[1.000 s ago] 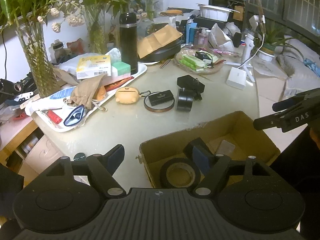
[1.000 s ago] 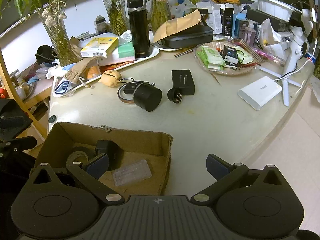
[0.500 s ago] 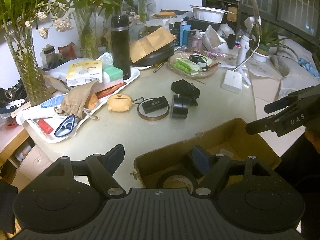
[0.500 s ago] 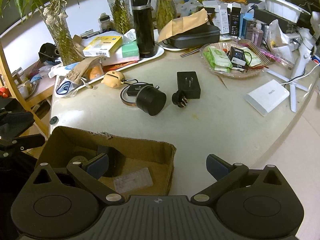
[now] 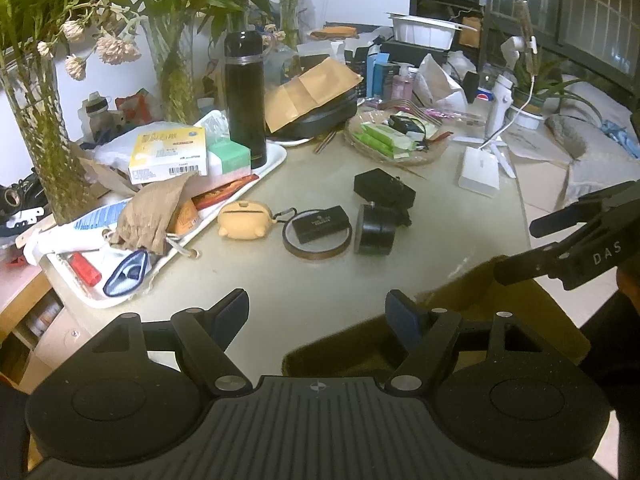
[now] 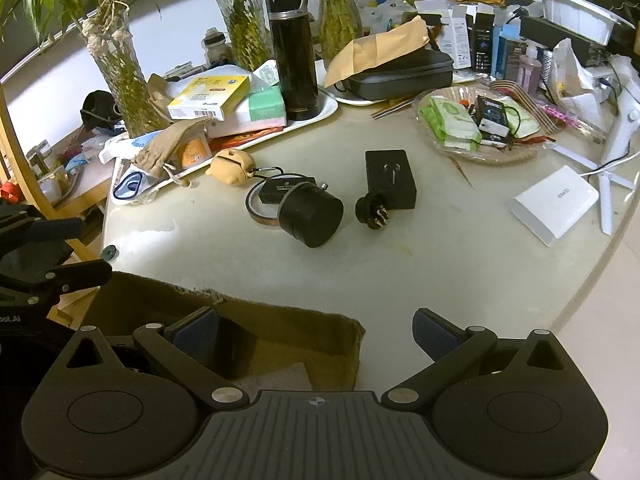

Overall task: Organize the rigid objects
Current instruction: 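Move the right tool back over the large black cylindrical case, then close the right gripper on the large black cylindrical case and lift it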

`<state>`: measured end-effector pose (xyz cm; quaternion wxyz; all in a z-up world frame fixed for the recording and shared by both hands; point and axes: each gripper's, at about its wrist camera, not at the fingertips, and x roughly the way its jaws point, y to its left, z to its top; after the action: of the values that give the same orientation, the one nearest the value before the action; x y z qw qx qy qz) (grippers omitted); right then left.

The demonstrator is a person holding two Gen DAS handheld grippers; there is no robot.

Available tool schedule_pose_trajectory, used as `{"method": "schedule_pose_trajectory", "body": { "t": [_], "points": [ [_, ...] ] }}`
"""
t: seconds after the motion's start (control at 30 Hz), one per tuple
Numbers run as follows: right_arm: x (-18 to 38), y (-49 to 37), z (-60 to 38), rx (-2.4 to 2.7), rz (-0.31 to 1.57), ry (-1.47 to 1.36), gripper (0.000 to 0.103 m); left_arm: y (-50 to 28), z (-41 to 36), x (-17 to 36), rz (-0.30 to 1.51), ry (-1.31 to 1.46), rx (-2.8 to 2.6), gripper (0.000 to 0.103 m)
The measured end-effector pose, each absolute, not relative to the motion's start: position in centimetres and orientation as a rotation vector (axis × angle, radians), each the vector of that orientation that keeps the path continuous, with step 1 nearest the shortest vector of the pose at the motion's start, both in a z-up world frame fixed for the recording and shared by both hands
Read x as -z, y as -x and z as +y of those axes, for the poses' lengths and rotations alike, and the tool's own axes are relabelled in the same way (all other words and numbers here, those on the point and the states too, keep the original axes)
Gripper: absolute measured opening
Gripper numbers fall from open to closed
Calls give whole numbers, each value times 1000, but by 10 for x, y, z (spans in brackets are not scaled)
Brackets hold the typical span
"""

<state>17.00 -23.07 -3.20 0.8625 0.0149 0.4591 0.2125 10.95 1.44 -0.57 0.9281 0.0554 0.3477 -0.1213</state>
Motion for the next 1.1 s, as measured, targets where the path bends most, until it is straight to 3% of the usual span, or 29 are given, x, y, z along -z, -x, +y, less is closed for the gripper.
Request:
{"method": "schedule_pose_trajectory", "body": {
  "t": [0.97, 1.1],
  "points": [
    [68, -247, -184, -479, 1032, -88, 102, -159, 48, 28, 680, -34, 164, 75],
    [75, -258, -172, -478, 1047, -84, 96, -159, 50, 27, 674, -32, 156, 75]
  ]
}}
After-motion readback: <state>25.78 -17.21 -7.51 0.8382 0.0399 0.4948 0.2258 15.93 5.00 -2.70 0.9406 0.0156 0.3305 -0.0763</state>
